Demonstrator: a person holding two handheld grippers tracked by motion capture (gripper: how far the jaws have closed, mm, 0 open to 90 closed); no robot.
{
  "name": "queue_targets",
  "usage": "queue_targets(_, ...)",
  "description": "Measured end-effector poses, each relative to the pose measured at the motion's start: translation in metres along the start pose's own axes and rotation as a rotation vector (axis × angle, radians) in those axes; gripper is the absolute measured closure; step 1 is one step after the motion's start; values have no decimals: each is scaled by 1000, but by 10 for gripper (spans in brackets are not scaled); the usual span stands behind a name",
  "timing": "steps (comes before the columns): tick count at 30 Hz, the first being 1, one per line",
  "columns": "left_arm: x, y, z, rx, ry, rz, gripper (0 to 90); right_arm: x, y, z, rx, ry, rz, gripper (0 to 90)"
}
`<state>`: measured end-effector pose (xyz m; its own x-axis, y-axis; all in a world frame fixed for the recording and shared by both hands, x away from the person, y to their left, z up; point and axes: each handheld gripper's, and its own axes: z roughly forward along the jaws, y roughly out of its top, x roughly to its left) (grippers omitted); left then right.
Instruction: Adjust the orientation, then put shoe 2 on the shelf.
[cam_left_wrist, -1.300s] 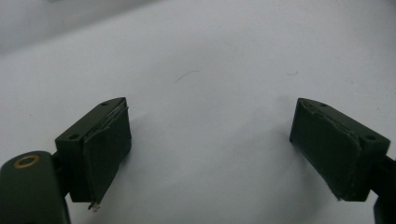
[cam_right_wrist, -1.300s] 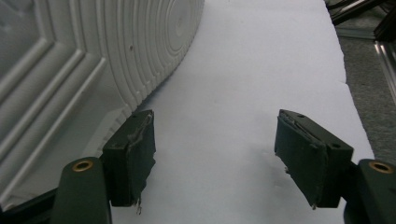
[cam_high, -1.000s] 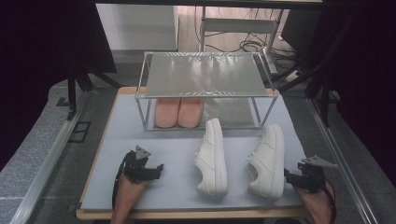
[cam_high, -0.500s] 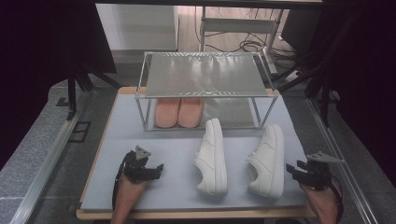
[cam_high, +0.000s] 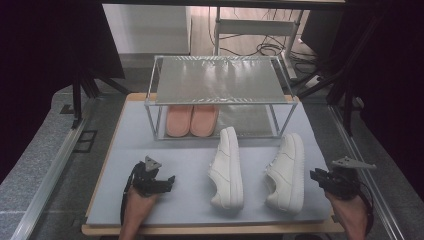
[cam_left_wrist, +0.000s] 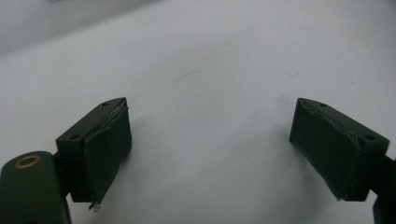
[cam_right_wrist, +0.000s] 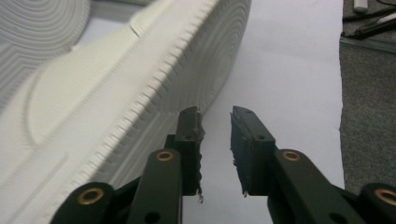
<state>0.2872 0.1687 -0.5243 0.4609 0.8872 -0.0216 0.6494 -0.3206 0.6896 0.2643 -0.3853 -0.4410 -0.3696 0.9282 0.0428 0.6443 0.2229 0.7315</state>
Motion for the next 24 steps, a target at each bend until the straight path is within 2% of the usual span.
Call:
queue_targets(10, 0, 0, 0, -1, 1, 0, 127, 11, 20, -3, -6, 58, -32, 807)
queue_targets(18, 0, 0, 0, 0, 2, 3, 129, 18, 28, -3, -6, 80, -54, 851)
queue_targets(24, 0, 0, 0, -2, 2, 2, 129, 22, 31, 4, 3, 90, -63, 890)
